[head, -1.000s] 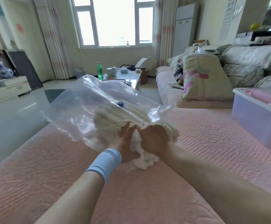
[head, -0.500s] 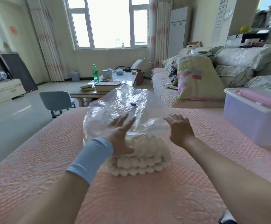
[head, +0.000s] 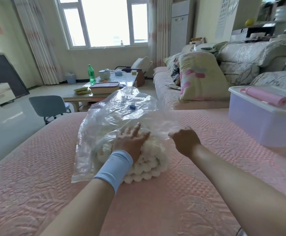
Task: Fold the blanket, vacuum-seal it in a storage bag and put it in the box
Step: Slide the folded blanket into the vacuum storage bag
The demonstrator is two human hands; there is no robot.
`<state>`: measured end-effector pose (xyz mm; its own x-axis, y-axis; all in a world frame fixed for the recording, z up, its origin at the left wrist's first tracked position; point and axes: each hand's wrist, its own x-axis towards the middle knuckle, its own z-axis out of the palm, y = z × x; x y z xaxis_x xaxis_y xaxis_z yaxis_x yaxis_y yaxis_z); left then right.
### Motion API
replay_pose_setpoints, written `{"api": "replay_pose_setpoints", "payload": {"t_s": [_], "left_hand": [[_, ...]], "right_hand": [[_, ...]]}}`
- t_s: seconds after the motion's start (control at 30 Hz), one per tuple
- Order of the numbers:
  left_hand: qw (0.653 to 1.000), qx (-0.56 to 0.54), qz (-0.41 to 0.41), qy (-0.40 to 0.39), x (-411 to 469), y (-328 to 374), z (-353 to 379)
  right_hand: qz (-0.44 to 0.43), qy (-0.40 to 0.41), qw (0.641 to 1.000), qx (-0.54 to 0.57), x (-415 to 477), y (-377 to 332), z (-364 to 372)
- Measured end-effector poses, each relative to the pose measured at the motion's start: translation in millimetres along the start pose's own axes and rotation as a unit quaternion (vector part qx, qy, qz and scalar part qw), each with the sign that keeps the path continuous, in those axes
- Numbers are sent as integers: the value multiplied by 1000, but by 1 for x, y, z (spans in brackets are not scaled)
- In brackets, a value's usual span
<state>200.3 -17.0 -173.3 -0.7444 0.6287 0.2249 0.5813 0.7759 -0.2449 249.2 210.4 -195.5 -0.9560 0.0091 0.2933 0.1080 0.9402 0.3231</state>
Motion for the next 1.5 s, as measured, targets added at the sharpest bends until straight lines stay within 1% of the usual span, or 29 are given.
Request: {"api": "replay_pose_setpoints", "payload": {"t_s": [0.13,0.23,0.3,0.33,0.37,0.4,0.47,0.5,0.53,0.57,0.63,0.67,0.73,0.77,0.8,0.83,0.9,0.97,1.03,1.07,1.1,1.17,1.2,1.23,1.27,1.33,1.37,1.43,1.5], "left_hand": [[999,-34,-26,20,10,1,0],[998,-51,31,-22,12,-1,-3],[993,-71,76,-49,12,-1,-6],[991,-90,81,-62,12,1,-8],[987,-120,74,-71,13,3,-10],[982,-166,62,-65,14,6,-12],[962,-272,38,-4,17,9,-13],[952,-301,33,37,18,7,-15],[949,-306,29,66,18,2,-16],[954,-289,27,78,16,-3,-19],[968,-236,35,80,12,-11,-25],[975,-205,46,75,11,-13,-25],[985,-152,63,57,7,-19,-23],[985,-152,57,53,5,-23,-23],[985,-161,41,52,3,-28,-22],[984,-166,25,56,1,-33,-22],[986,-149,16,78,-3,-38,-24],[988,-125,24,87,-7,-34,-25],[988,-107,42,104,-11,-23,-23],[986,-93,57,123,-12,-16,-21],[984,-75,72,142,-13,-9,-22],[976,-32,112,182,-14,10,-24],[969,-29,139,203,-13,21,-26],[960,-38,170,221,-12,31,-28],[951,-45,199,233,-9,42,-29],[943,-62,222,239,3,59,-29],[945,-76,216,234,12,66,-30],[959,-97,185,192,31,78,-29],[972,-107,151,145,47,88,-27]], "right_hand": [[-1,-10,999,35,-18,1,-18],[17,-56,997,52,-32,-1,-23],[43,-100,989,98,-44,-2,-20],[46,-94,987,120,-51,-4,-21],[30,-46,990,133,-56,-6,-22],[-4,30,990,135,-60,-10,-25],[-102,206,961,152,-63,-25,-29],[-144,248,947,148,-63,-37,-29],[-169,253,944,130,-62,-50,-28],[-176,217,954,104,-60,-64,-24],[-160,98,981,57,-53,-86,-14],[-153,67,986,22,-50,-90,-11],[-157,117,980,-45,-41,-80,-7],[-160,145,975,-54,-38,-72,-6],[-148,157,975,-45,-36,-64,-5],[-127,131,983,-14,-34,-56,-4],[-67,43,996,30,-31,-43,-2],[-53,-23,996,64,-30,-34,6],[-57,-29,980,189,-35,-24,8],[-48,-4,964,263,-39,-19,5],[-11,52,946,321,-41,-13,2],[154,173,898,375,-40,1,-2],[248,182,874,376,-36,9,-6],[321,140,860,371,-32,17,-10],[364,52,855,366,-31,22,-11],[363,-109,843,381,-31,23,-10],[356,-140,832,402,-30,22,-7],[363,-122,807,450,-24,19,1],[404,-93,787,457,-16,18,9]]}}
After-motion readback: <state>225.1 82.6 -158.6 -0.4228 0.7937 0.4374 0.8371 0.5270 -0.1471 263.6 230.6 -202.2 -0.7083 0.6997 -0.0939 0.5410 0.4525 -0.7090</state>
